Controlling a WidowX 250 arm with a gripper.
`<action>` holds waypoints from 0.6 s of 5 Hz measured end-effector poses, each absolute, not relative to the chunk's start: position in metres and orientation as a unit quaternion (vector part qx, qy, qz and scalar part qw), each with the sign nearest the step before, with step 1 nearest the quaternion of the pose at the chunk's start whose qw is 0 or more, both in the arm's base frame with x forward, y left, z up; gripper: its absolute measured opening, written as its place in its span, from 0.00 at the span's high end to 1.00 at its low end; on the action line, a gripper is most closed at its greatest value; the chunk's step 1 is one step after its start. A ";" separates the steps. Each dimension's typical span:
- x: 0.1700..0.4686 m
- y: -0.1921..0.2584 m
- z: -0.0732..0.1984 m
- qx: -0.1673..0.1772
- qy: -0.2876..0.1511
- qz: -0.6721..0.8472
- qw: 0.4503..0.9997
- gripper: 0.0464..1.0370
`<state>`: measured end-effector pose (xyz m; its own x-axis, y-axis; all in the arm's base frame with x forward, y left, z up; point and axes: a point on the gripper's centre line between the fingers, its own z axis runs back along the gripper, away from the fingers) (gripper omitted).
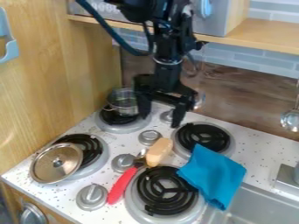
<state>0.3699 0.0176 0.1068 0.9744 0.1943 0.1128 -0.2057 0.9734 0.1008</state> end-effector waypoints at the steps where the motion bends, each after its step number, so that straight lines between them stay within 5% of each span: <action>1: 0.377 0.005 0.104 0.058 -0.057 0.106 0.991 0.03; 3: 0.394 -0.034 0.088 0.075 -0.071 0.110 0.989 0.03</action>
<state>0.3935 -0.0336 0.0879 0.9656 0.2075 0.1566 -0.2288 0.9644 0.1327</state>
